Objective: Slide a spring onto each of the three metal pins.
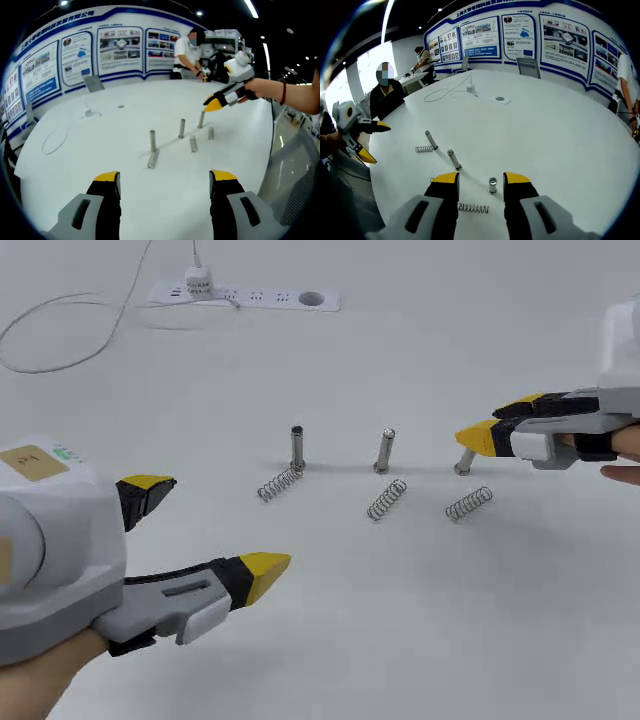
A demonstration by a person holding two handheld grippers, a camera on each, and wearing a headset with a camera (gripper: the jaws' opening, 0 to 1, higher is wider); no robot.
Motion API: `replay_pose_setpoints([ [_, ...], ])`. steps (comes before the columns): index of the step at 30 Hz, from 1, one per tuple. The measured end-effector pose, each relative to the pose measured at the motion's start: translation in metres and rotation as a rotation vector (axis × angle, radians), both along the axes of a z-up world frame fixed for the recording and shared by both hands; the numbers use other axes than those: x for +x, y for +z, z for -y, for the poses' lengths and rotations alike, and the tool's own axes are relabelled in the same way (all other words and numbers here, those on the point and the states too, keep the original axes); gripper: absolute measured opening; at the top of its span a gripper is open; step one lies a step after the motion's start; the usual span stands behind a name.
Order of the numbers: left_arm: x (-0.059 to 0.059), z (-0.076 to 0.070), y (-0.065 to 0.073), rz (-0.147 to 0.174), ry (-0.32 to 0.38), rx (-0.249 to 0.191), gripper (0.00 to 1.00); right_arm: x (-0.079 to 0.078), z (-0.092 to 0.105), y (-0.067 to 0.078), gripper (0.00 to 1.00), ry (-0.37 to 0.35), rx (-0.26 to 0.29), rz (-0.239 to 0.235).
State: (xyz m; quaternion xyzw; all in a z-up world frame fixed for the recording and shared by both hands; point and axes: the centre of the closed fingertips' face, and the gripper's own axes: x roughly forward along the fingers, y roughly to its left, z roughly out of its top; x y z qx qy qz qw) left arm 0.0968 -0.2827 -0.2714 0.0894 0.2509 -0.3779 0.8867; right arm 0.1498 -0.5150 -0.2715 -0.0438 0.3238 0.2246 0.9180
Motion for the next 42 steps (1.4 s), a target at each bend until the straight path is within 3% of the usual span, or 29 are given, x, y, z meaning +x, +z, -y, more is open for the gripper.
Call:
replay_pose_setpoints([
  [19, 0.028, 0.004, -0.016, -0.007, -0.025, 0.048, 0.59, -0.025, -0.008, 0.011, 0.5, 0.042, 0.024, 0.041],
  [31, 0.045, 0.014, -0.035, -0.053, -0.064, 0.102, 0.5, -0.037, -0.01, 0.008, 0.54, 0.053, 0.02, 0.045],
  [42, 0.056, 0.023, -0.051, -0.121, -0.093, 0.151, 0.4, -0.051, -0.016, -0.003, 0.54, 0.046, 0.039, 0.019],
])
